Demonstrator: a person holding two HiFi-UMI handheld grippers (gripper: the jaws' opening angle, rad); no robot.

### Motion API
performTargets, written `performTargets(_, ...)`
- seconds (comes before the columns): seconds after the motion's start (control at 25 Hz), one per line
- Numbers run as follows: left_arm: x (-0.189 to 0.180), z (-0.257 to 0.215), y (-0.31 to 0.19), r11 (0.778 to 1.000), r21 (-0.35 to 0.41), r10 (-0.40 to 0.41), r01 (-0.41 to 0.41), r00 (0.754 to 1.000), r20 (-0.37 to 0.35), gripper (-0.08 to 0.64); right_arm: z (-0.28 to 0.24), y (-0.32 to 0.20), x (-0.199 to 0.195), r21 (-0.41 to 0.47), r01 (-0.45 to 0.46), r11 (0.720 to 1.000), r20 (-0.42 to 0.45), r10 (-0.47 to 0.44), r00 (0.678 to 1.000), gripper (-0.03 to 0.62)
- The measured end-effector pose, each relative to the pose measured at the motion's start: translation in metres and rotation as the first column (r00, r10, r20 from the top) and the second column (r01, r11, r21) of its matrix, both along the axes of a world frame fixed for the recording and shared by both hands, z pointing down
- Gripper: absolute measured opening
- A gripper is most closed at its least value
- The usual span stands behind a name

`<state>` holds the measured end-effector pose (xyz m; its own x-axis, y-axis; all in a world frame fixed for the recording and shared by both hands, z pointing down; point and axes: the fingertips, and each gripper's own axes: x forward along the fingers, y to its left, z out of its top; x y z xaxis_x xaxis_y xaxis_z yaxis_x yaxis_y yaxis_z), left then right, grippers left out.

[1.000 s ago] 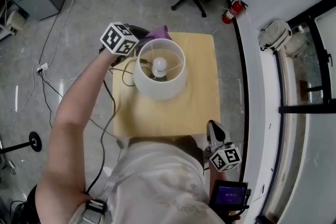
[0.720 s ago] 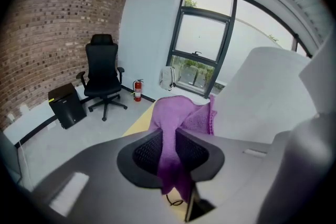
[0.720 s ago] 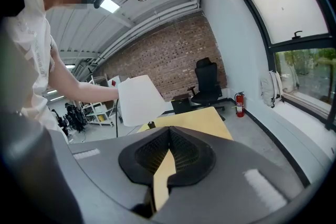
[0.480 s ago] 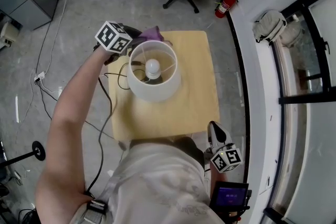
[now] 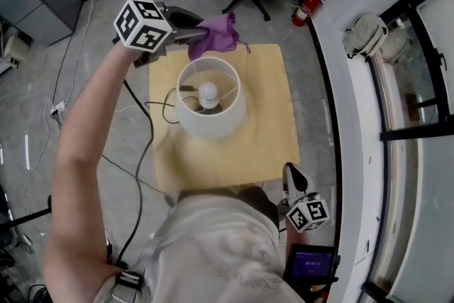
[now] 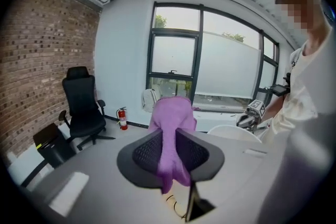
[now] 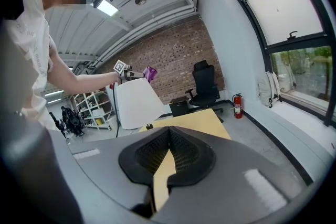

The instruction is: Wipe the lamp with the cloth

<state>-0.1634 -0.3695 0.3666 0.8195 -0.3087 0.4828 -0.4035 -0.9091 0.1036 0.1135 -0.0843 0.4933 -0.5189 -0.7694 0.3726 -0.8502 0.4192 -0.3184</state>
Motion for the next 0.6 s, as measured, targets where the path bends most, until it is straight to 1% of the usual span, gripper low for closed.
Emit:
performTargets(0.12, 0.020, -0.006, 0.013, 0.995, -0.011, 0.104, -0.104, 0.994, 0.023, 0.075, 0.002, 0.002, 0.002, 0.003, -0.012, 1.000, 0.009, 0.012, 1.000, 0.011)
performTargets(0.24, 0.036, 0.008, 0.027, 0.981, -0.058, 0.190, -0.187, 0.980, 0.062, 0.075, 0.003, 0.005, 0.004, 0.002, -0.019, 1.000, 0.012, 0.019, 1.000, 0.011)
performTargets(0.36, 0.043, 0.027, 0.029, 0.968, -0.114, 0.234, -0.223, 0.968, 0.090, 0.075, 0.004, 0.008, 0.008, -0.003, -0.028, 1.000, 0.008, 0.028, 1.000, 0.011)
performTargets(0.48, 0.046, 0.048, 0.021, 0.956, -0.177, 0.258, -0.234, 0.957, 0.128, 0.075, 0.006, 0.011, 0.012, -0.008, -0.041, 0.999, 0.005, 0.041, 0.999, 0.011)
performTargets(0.6, 0.051, 0.073, 0.018, 0.931, -0.261, 0.304, -0.255, 0.937, 0.170, 0.074, 0.009, 0.015, 0.019, -0.015, -0.065, 0.998, 0.012, 0.065, 0.998, 0.011)
